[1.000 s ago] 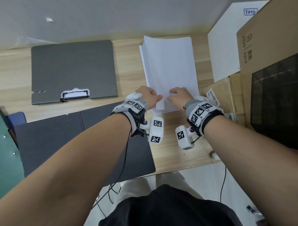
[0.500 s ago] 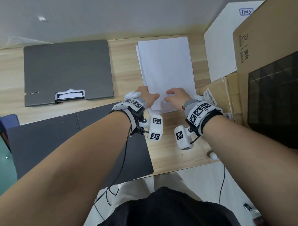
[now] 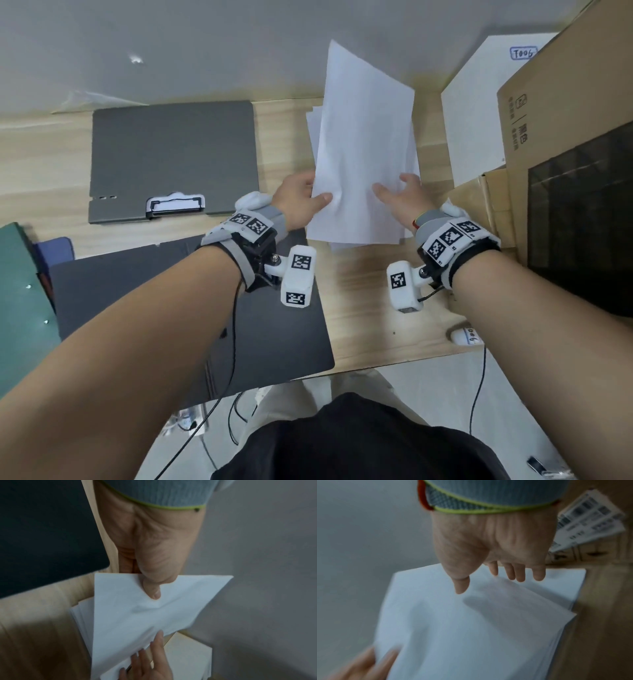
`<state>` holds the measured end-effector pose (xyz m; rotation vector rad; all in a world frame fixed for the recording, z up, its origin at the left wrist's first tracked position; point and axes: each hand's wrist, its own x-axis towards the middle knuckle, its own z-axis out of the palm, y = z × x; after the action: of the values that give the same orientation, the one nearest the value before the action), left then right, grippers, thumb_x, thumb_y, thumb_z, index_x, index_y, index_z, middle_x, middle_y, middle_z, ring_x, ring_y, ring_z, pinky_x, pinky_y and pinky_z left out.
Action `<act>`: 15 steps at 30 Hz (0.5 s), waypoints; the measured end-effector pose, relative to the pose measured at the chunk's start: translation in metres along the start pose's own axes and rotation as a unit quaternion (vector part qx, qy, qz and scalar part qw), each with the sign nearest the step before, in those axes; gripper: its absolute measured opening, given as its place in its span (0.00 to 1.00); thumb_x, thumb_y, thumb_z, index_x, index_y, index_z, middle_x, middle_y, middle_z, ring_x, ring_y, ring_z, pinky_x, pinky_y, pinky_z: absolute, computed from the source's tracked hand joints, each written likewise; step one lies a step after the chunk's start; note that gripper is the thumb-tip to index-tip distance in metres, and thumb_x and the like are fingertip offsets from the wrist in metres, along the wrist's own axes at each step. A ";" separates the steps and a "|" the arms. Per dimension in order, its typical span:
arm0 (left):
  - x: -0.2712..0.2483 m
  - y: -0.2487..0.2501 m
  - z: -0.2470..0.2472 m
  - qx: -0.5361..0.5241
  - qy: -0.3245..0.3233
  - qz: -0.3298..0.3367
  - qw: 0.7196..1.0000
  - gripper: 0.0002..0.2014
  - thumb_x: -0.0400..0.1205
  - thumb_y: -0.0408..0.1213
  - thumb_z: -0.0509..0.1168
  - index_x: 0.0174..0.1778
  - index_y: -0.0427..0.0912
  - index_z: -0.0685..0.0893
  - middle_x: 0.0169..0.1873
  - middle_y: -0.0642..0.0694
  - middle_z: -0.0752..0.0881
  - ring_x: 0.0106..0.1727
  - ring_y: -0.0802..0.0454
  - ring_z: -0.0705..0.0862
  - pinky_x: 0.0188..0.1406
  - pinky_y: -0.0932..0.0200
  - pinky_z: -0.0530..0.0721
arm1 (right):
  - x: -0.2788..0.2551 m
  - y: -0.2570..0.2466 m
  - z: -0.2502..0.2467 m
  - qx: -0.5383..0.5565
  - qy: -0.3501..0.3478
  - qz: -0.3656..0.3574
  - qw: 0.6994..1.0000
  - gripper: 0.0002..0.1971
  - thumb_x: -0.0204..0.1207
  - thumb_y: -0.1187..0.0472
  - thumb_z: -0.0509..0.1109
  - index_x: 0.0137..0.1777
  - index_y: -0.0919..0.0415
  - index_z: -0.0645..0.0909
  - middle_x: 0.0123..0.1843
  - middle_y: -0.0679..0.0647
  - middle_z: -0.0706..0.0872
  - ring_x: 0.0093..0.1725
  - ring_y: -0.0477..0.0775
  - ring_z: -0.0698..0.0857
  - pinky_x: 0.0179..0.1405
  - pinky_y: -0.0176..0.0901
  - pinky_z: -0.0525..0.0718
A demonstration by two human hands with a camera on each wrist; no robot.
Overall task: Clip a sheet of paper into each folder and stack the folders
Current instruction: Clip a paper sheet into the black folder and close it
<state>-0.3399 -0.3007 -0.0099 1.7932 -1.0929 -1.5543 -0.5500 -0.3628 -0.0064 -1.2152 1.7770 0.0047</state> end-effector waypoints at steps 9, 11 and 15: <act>-0.069 -0.059 -0.071 -0.073 0.027 -0.136 0.988 0.16 0.81 0.39 0.74 0.63 0.38 0.87 0.57 0.43 0.91 0.61 0.42 0.89 0.60 0.41 0.89 | -0.036 -0.011 0.038 0.218 -0.093 -0.006 0.971 0.11 0.73 0.51 0.78 0.50 0.55 0.86 0.55 0.54 0.91 0.51 0.57 0.90 0.46 0.52 0.89; -0.075 -0.071 -0.077 -0.060 0.069 -0.166 0.982 0.14 0.80 0.44 0.75 0.55 0.37 0.88 0.51 0.43 0.92 0.57 0.44 0.91 0.53 0.51 0.91 | -0.039 -0.011 0.046 0.140 -0.104 -0.036 0.984 0.12 0.73 0.49 0.78 0.48 0.56 0.85 0.51 0.52 0.91 0.46 0.55 0.89 0.45 0.48 0.87; -0.101 -0.100 -0.091 -0.048 0.165 -0.177 0.969 0.19 0.81 0.43 0.75 0.61 0.33 0.85 0.50 0.42 0.90 0.39 0.54 0.88 0.33 0.69 0.85 | -0.056 -0.007 0.077 0.043 -0.161 -0.052 0.985 0.19 0.71 0.49 0.80 0.51 0.65 0.86 0.49 0.53 0.91 0.44 0.54 0.90 0.42 0.44 0.87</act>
<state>-0.2291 -0.1736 -0.0167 2.1656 -0.5534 -1.3970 -0.4886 -0.2893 -0.0069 -1.1717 1.4180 0.0602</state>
